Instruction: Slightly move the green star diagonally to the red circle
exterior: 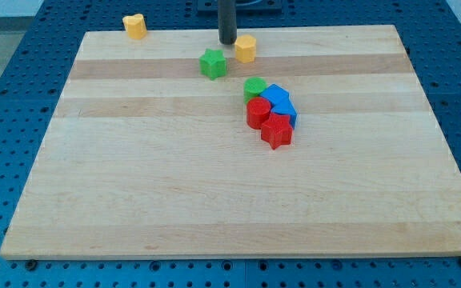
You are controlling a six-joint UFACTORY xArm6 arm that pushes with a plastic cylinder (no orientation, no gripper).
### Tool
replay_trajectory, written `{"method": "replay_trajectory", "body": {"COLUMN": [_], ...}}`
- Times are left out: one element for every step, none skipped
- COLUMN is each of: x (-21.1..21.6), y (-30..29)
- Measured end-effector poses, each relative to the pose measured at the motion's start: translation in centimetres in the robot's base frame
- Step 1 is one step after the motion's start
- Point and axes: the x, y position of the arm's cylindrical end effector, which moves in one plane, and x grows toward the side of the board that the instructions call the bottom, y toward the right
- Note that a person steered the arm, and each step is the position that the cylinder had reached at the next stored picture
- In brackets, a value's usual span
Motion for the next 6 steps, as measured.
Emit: {"method": "replay_trajectory", "body": {"x": [2.4, 4.8, 6.8, 9.6, 9.8, 6.6], "y": [0.0, -0.3, -0.9, -1.4, -1.4, -1.4]}}
